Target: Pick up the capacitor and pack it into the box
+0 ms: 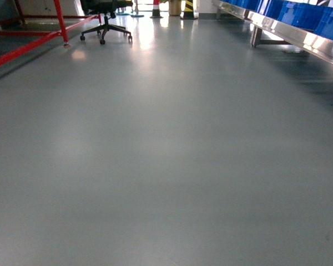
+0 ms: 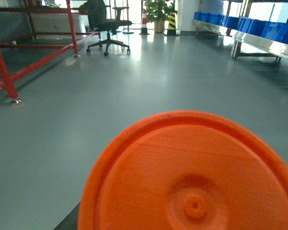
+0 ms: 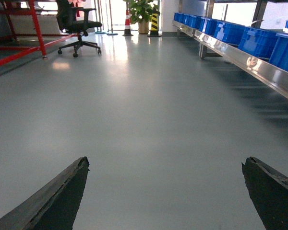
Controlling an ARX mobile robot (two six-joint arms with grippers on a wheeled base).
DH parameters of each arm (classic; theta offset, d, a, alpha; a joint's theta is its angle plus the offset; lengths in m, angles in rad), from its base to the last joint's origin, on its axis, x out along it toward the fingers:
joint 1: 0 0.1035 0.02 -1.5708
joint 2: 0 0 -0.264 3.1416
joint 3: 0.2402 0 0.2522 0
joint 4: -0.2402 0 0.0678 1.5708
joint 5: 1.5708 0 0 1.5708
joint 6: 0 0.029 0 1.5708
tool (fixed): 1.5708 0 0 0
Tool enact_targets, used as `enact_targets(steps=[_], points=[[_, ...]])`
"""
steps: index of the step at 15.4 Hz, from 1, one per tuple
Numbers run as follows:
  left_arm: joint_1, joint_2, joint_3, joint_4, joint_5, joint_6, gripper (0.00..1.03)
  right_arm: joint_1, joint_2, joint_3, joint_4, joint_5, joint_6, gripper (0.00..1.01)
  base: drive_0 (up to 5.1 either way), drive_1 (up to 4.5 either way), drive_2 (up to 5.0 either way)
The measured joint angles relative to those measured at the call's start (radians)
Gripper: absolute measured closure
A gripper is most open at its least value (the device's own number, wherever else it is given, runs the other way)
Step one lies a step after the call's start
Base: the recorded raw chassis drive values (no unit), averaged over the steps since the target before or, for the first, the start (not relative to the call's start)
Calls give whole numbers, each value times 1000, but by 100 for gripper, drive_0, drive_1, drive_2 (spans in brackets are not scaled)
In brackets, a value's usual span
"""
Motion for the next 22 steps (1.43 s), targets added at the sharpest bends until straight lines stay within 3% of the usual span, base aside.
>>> enact_targets(steps=[22], points=[[0, 0, 0, 0, -2, 0, 59, 0, 0, 0, 3, 0, 0, 3, -495, 250, 250]])
